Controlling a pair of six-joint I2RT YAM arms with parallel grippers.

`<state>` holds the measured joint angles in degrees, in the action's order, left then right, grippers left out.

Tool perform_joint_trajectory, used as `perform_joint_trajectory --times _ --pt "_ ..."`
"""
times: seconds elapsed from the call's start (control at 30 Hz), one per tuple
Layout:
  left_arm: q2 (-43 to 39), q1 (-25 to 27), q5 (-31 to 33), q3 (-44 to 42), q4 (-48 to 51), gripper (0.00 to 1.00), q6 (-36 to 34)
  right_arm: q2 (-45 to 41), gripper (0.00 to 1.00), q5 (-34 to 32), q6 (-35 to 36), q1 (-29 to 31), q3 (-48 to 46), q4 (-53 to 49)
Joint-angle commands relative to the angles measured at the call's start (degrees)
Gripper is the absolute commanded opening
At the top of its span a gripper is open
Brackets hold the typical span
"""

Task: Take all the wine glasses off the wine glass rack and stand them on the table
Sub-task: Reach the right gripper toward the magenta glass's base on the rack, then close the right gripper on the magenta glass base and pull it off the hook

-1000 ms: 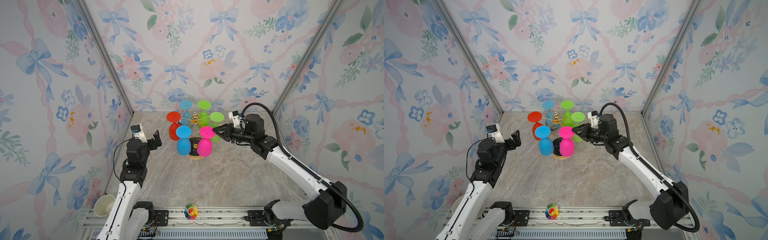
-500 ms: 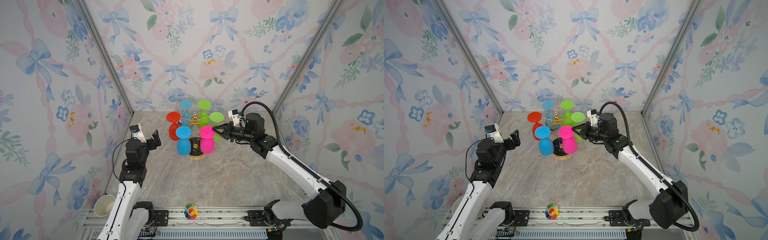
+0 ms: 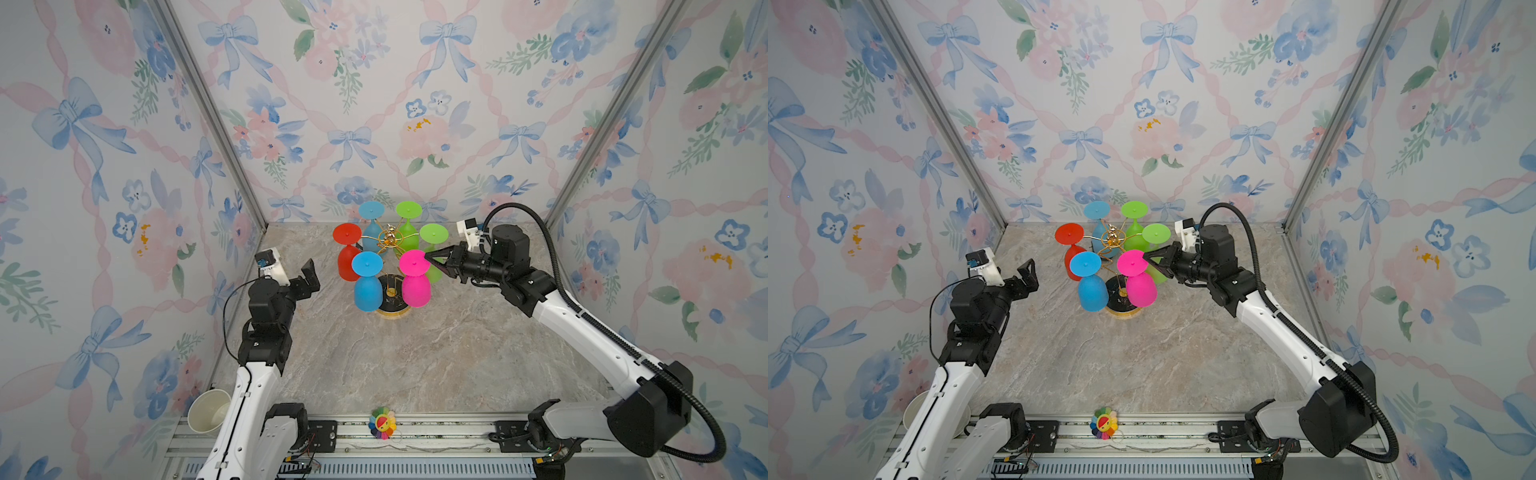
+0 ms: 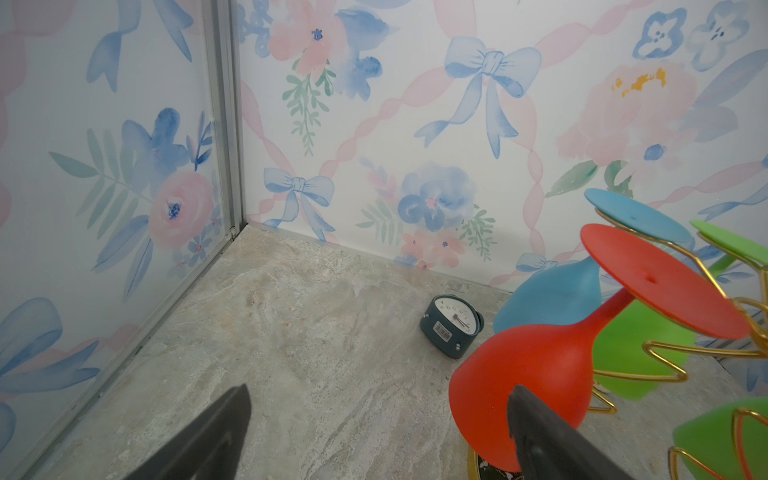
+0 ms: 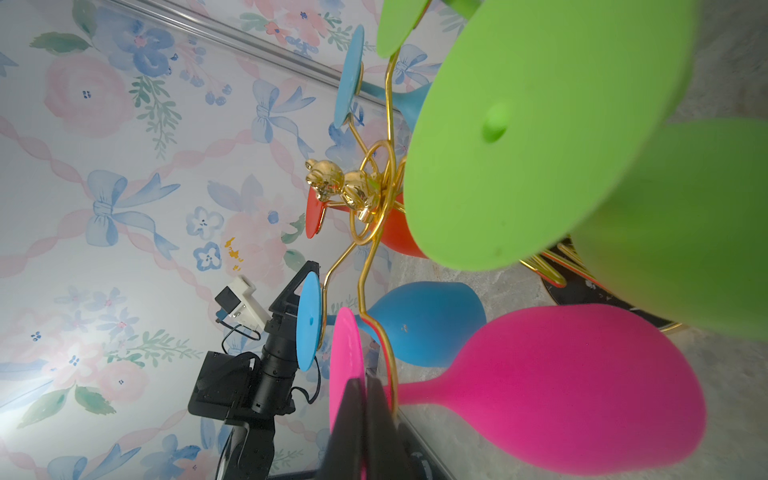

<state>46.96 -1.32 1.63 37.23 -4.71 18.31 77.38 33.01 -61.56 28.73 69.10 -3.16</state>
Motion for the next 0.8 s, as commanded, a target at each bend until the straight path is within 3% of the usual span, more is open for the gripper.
perform_joint_trajectory --times 0.0,0.77 --pt "-0.7 -0.6 -0.9 -0.8 -1.8 0.98 0.8 -1.1 0.0 0.5 -2.7 0.8 0.8 3.6" --pt "-1.3 -1.4 -1.1 -1.2 -2.2 0.98 1.2 1.6 0.0 -2.4 -6.8 1.3 1.7 7.0"
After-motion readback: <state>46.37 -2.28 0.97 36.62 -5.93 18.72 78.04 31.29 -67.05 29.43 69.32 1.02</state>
